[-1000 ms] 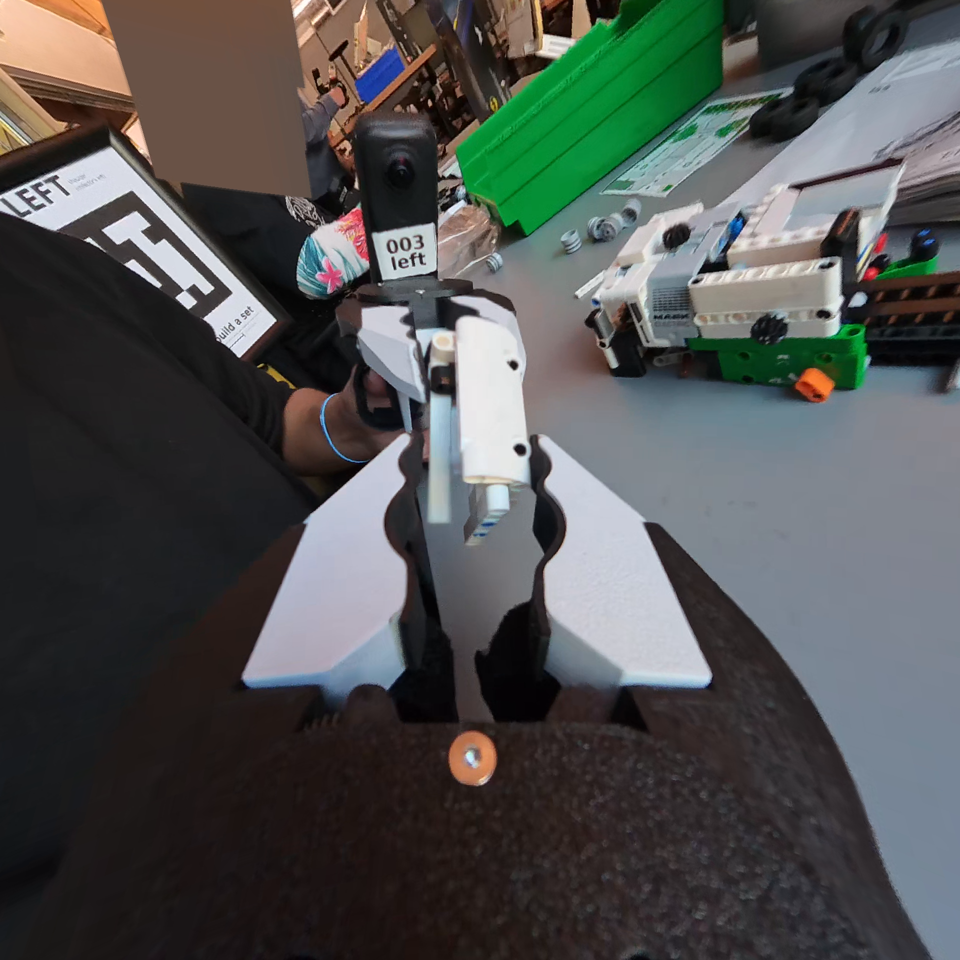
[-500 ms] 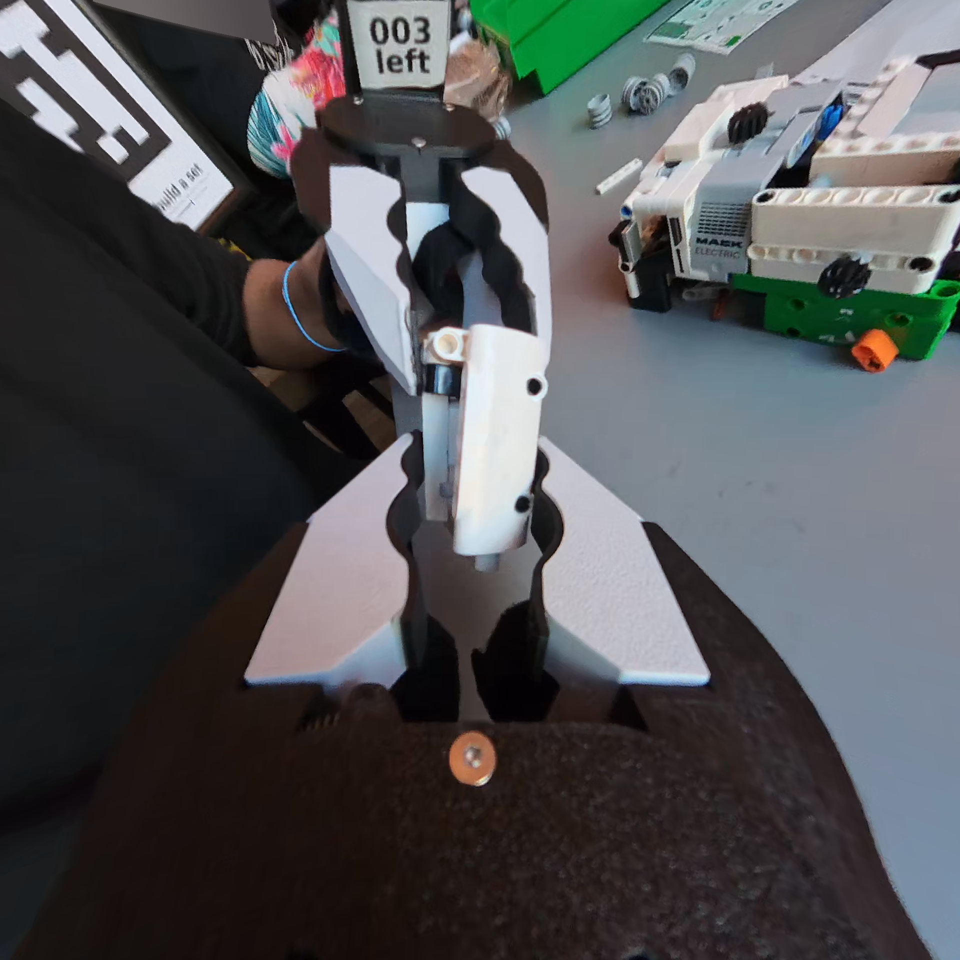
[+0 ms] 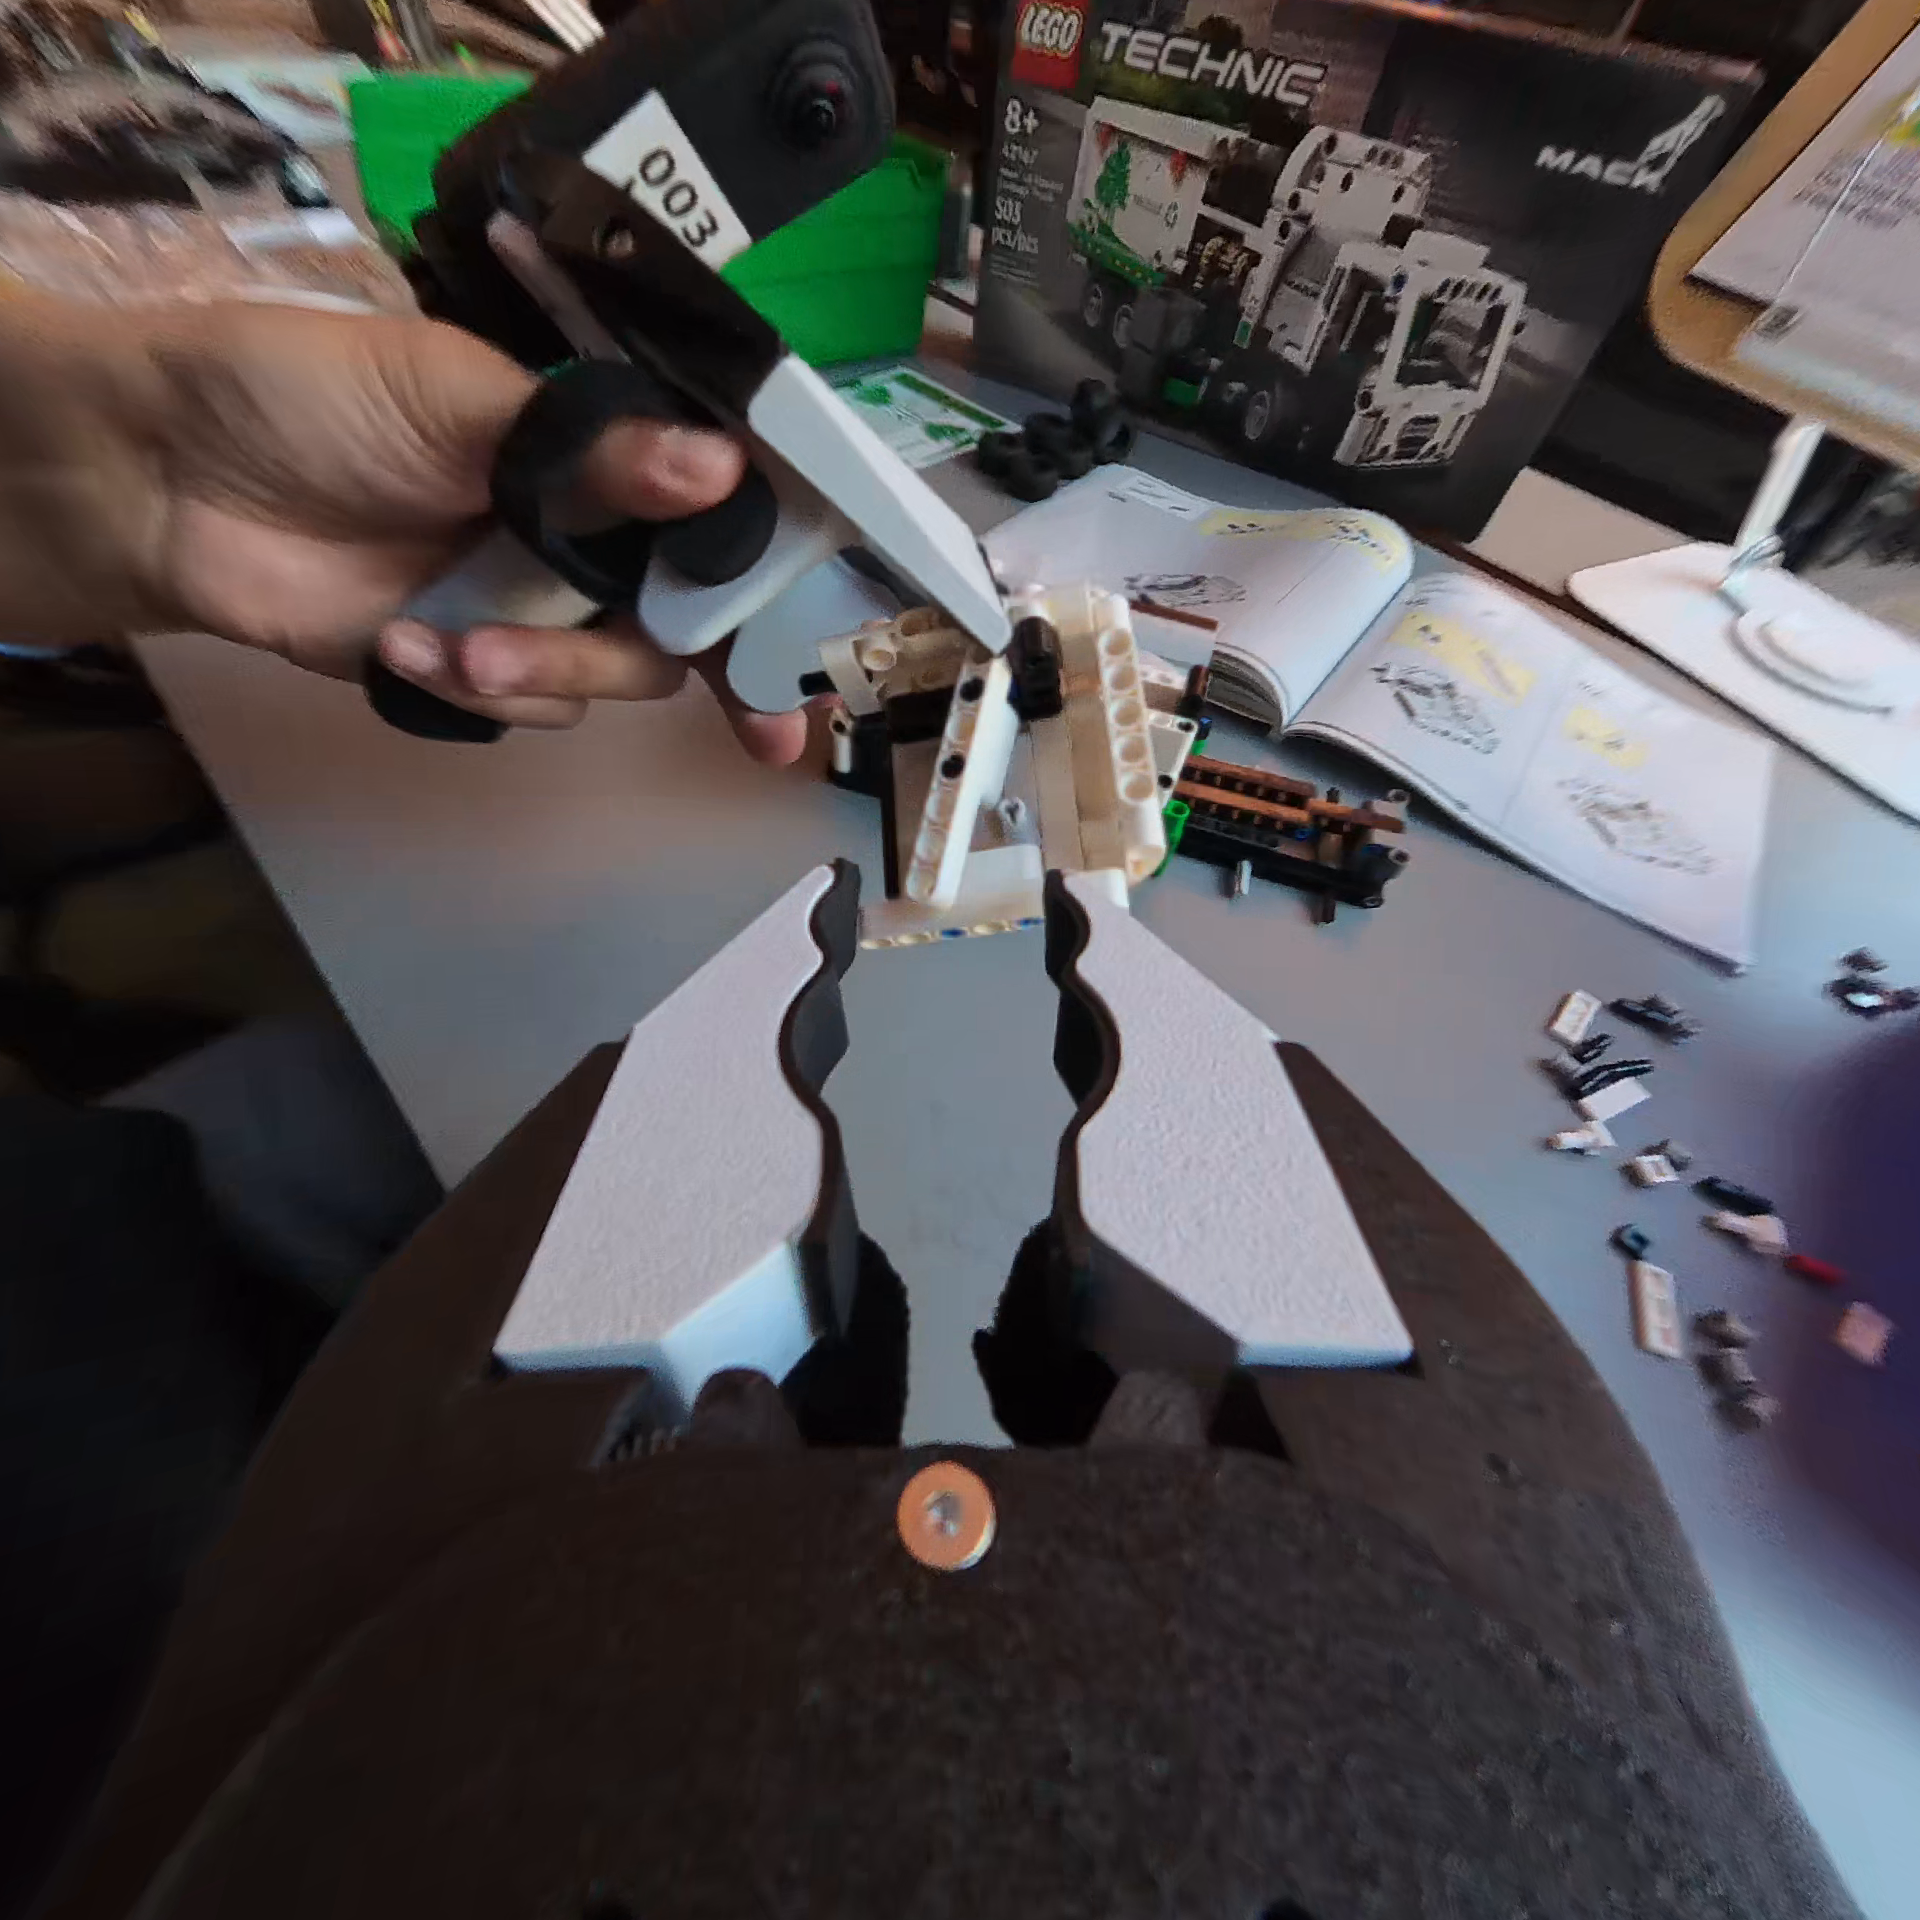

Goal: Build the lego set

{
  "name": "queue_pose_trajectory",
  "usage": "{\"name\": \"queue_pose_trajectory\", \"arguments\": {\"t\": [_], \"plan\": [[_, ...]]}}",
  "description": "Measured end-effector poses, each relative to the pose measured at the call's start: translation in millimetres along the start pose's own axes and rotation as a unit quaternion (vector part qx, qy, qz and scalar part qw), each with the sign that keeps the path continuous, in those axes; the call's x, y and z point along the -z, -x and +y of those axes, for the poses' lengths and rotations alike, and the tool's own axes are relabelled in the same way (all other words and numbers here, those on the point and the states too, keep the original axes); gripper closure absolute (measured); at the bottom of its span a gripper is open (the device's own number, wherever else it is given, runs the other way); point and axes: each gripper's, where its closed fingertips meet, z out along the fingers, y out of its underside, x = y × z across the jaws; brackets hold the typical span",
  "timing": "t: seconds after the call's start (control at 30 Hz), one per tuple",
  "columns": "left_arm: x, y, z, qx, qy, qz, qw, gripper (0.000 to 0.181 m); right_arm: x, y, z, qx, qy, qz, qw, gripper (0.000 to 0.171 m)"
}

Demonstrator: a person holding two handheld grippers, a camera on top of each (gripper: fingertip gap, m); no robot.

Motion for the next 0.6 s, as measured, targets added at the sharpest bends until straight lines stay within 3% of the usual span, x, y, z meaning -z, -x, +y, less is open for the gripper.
{"name": "queue_pose_trajectory", "arguments": {"t": [0.17,0.6], "plan": [[-2.7,2.6,10.5,0.014,-0.006,-0.002,1.000,0.148,-9.8,6.1,8.6,0.073,0.024,0.039,0.996,0.160],[3.8,1.7,14.4,-0.036,-0.019,-0.020,0.999,0.149,-4.9,-1.0,6.3,0.104,0.038,0.045,0.993,0.164]]}}
